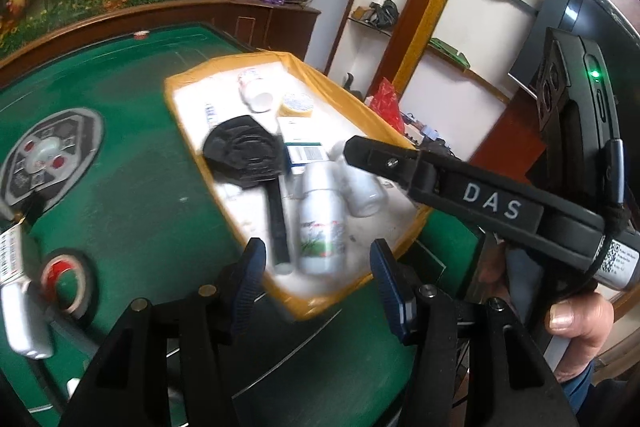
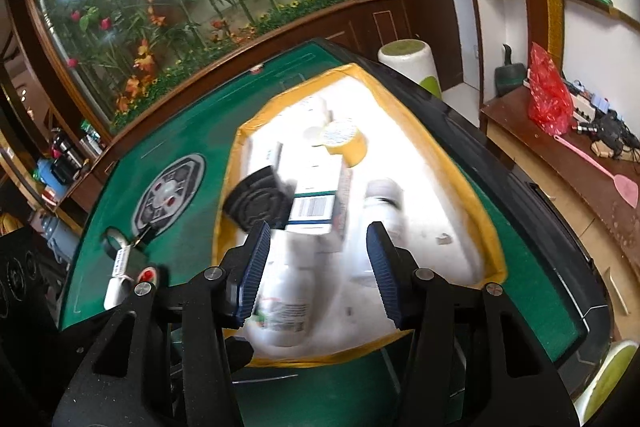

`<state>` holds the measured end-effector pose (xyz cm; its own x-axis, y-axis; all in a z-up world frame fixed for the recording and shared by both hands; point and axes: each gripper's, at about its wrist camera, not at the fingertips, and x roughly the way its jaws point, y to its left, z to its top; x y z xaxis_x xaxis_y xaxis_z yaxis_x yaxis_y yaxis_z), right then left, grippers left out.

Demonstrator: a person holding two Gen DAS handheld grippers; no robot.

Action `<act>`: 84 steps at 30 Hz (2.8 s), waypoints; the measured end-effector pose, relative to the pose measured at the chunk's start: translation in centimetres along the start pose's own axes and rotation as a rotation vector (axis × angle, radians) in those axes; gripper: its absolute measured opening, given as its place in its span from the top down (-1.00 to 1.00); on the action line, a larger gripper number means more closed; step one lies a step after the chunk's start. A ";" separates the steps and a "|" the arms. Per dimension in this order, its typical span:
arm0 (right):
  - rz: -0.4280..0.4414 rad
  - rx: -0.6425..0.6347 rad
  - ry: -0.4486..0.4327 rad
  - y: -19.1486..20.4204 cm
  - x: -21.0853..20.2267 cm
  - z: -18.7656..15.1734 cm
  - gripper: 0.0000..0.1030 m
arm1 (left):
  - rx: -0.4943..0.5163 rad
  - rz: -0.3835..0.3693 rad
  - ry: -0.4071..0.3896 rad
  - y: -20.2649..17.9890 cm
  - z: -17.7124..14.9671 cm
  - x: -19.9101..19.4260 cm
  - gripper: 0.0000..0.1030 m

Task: Organize rigid objects
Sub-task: 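Open the left tool over the tray while the right tool releases its bottle there, then grasp a black marker with the left tool while the right tool grasps another black marker, then carry the marker with the left tool while the right tool carries its marker to the tray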

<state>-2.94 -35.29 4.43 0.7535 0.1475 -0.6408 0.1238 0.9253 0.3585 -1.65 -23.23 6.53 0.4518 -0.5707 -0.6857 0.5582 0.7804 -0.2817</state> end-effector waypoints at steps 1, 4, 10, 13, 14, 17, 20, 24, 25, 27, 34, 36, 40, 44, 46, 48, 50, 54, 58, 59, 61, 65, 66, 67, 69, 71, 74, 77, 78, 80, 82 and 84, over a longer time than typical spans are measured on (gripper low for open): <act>0.004 -0.007 -0.002 0.4 -0.1 -0.1 0.02 | -0.005 0.009 -0.004 0.6 -0.2 -0.5 -0.06; 0.026 -0.054 -0.006 2.5 -0.5 -0.5 0.02 | -0.038 0.029 -0.019 2.4 -1.1 -2.5 -0.07; 0.121 -0.201 0.046 7.4 0.2 -2.5 0.02 | -0.179 0.080 -0.042 7.7 -4.9 -7.8 -0.11; 0.182 -0.298 0.082 10.3 1.0 -4.3 0.02 | -0.272 0.182 -0.046 10.5 -7.2 -9.7 -0.12; 0.198 -0.311 0.092 10.9 1.2 -4.7 0.02 | -0.311 0.215 -0.036 11.7 -7.9 -10.0 -0.12; 0.226 -0.353 0.131 12.7 2.4 -6.1 0.02 | -0.373 0.258 -0.003 13.9 -8.8 -9.7 -0.12; 0.240 -0.370 0.156 13.5 3.0 -6.7 0.02 | -0.401 0.248 0.029 14.8 -9.0 -8.3 -0.12; 0.241 -0.389 0.166 13.6 2.8 -7.1 0.02 | -0.310 0.314 0.009 13.6 -8.6 -8.0 -0.11; 0.242 -0.394 0.172 13.5 2.8 -7.1 0.02 | -0.285 0.353 0.021 13.5 -8.7 -7.8 0.05; 0.240 -0.404 0.183 13.7 3.1 -7.2 0.02 | -0.239 0.403 0.056 13.8 -9.1 -7.3 0.19; 0.251 -0.506 0.259 15.2 4.4 -8.7 0.02 | -0.212 0.470 0.082 15.0 -10.5 -9.3 0.27; 0.243 -0.545 0.285 15.6 5.0 -9.3 0.02 | -0.235 0.456 0.076 15.2 -10.9 -10.1 0.28; 0.236 -0.595 0.291 16.2 5.6 -9.6 0.02 | -0.251 0.441 0.080 15.4 -11.6 -10.8 0.28; 0.239 -0.617 0.299 16.7 6.0 -9.1 0.12 | -0.259 0.426 0.111 15.0 -11.8 -10.9 0.26; 0.248 -0.612 0.305 16.5 6.2 -8.9 0.12 | -0.286 0.407 0.129 15.1 -12.0 -11.2 0.21; 0.265 -0.584 0.305 15.8 5.9 -8.5 0.12 | -0.320 0.384 0.144 15.1 -12.4 -11.7 0.10; 0.301 -0.550 0.304 15.1 5.5 -8.2 0.12 | -0.337 0.366 0.148 15.1 -12.8 -12.0 -0.04; 0.277 -0.593 0.300 15.0 5.2 -8.4 0.12 | -0.297 0.393 0.150 14.0 -13.0 -11.5 -0.21; 0.258 -0.668 0.322 15.6 5.7 -9.5 0.12 | -0.189 0.504 0.143 13.1 -12.7 -10.2 0.03; 0.252 -0.673 0.327 15.8 5.9 -9.6 0.13 | -0.192 0.499 0.134 13.4 -12.5 -10.2 0.09; 0.230 -0.682 0.337 16.2 6.8 -10.0 0.44 | -0.185 0.519 0.132 14.1 -12.1 -10.2 0.34; 0.185 -0.687 0.311 17.2 6.8 -10.6 0.72 | -0.178 0.560 0.133 15.9 -11.5 -10.4 0.66; 0.184 -0.667 0.311 17.1 6.8 -10.5 0.72 | -0.186 0.548 0.131 16.3 -11.7 -10.8 0.73; 0.176 -0.643 0.309 16.9 6.8 -10.4 0.72 | -0.197 0.532 0.129 16.5 -11.8 -11.0 0.74; 0.181 -0.601 0.310 16.3 6.8 -10.1 0.72 | -0.198 0.525 0.128 16.5 -12.2 -11.4 0.74; 0.183 -0.583 0.310 16.0 6.6 -10.2 0.72 | -0.200 0.528 0.131 16.4 -12.5 -11.7 0.74; 0.179 -0.575 0.315 16.2 6.6 -10.2 0.71 | -0.188 0.532 0.133 16.4 -12.5 -11.6 0.71; 0.169 -0.592 0.313 16.6 6.8 -10.3 0.71 | -0.168 0.549 0.126 16.0 -12.3 -11.2 0.72; 0.164 -0.601 0.310 16.7 6.9 -10.3 0.71 | -0.171 0.550 0.120 16.0 -12.4 -11.3 0.73; 0.162 -0.617 0.299 16.9 6.9 -10.4 0.71 | -0.209 0.528 0.105 16.4 -12.3 -11.4 0.74; 0.172 -0.594 0.298 16.7 6.9 -10.3 0.72 | -0.260 0.475 0.074 16.9 -12.0 -11.8 0.74; 0.187 -0.567 0.295 16.3 6.7 -10.1 0.72 | -0.282 0.435 0.038 17.0 -11.7 -12.3 0.74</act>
<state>-2.42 -15.70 -0.84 0.5109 0.3379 -0.7905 -0.4110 0.9036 0.1206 -5.84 0.07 2.38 0.5719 -0.1725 -0.8020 0.1125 0.9849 -0.1316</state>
